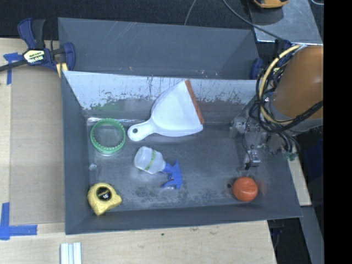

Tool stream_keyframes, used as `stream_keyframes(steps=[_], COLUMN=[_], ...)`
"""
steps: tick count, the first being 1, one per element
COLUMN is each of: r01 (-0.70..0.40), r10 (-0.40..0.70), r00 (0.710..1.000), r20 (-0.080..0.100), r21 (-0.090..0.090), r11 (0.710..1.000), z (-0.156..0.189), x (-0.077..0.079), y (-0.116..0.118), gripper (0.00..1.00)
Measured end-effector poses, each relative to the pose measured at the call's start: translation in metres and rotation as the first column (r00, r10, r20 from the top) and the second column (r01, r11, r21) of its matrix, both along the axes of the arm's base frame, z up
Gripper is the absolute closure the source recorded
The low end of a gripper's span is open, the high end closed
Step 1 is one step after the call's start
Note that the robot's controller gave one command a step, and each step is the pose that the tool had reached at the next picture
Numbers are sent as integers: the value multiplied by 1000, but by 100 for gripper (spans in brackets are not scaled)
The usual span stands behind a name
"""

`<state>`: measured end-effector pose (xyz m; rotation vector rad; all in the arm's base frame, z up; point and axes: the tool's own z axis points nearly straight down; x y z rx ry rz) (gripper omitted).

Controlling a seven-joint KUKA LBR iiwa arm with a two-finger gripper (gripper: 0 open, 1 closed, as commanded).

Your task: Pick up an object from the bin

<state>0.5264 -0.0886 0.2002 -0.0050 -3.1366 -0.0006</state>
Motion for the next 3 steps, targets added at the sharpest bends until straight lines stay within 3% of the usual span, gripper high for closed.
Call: stream_keyframes(steps=[1, 2, 3], r01=[-107, -671, -825], r10=[107, 671, 825], r00=[994, 741, 565], r20=[-2, 3, 13], r21=[3, 6, 1], r11=[994, 741, 565], z=[-9, -8, 44], x=[-38, -43, -9], y=[57, 85, 149], gripper=[0, 0, 0])
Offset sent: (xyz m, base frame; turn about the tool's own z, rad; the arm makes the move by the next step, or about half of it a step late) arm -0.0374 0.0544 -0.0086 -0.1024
